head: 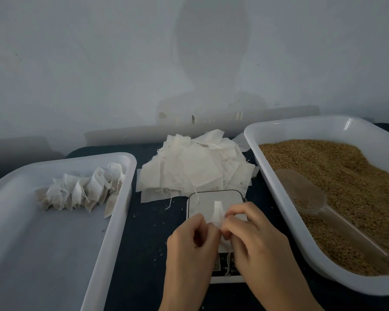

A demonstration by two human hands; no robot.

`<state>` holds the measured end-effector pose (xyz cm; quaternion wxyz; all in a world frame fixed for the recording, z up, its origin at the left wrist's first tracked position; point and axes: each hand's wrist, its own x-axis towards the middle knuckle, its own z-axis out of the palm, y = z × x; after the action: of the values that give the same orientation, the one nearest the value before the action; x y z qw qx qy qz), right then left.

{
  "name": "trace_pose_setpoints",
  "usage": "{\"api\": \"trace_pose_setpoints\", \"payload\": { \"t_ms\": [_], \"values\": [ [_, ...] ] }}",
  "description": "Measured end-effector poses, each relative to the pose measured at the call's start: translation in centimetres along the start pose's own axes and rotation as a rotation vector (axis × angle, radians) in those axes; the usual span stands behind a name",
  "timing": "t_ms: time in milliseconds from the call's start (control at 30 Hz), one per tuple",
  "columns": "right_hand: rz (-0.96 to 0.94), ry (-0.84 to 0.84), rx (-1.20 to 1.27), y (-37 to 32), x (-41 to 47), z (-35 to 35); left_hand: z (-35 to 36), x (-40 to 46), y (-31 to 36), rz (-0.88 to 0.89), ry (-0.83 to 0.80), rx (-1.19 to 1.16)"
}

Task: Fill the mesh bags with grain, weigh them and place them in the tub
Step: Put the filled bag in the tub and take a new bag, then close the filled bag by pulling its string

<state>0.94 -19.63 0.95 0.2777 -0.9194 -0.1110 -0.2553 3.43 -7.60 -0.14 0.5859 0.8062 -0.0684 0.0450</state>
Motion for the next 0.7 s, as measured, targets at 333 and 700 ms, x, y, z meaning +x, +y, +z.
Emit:
{"api": "trace_pose_setpoints", "payload": {
  "t_ms": [333, 700],
  "values": [
    [0.337, -0.159, 0.204, 1.2, -0.3, -0.2, -1.0, -0.7, 1.3, 0.392, -0.282, 0.406],
    [0.250, -0.289, 0.028, 1.1, 0.7, -2.7, 0.6, 1.6, 0.2, 0.369, -0.323, 0.520]
  ]
}}
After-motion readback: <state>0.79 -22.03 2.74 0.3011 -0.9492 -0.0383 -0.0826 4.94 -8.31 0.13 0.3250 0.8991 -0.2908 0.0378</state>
